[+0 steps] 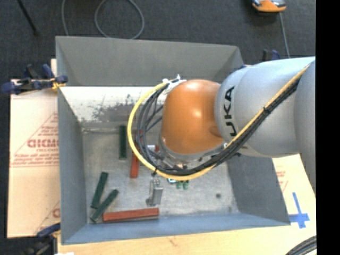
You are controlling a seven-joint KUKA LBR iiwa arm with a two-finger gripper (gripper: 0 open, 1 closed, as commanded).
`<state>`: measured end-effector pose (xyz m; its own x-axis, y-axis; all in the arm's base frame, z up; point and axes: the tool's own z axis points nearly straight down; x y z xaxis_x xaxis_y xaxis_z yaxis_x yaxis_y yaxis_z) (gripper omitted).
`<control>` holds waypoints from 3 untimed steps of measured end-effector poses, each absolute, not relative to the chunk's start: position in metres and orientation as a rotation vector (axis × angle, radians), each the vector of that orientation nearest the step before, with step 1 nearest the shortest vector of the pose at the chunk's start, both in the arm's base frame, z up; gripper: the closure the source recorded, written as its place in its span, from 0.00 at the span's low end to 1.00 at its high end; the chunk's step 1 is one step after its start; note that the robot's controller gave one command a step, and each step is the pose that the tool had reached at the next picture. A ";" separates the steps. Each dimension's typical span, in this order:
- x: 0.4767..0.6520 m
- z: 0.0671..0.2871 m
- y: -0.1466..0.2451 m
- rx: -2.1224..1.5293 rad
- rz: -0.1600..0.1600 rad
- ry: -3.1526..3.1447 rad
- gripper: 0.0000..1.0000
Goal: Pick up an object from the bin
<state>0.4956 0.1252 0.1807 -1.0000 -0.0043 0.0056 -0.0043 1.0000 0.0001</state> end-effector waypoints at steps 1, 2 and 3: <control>0.519 0.213 0.151 0.186 -0.001 -3.143 0.00; 0.523 0.070 0.153 1.029 0.001 -2.968 0.00; 0.595 0.138 0.119 1.391 0.007 -2.828 0.00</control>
Offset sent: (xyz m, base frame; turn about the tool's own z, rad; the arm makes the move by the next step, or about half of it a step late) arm 0.0213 0.0265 0.0303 -0.1149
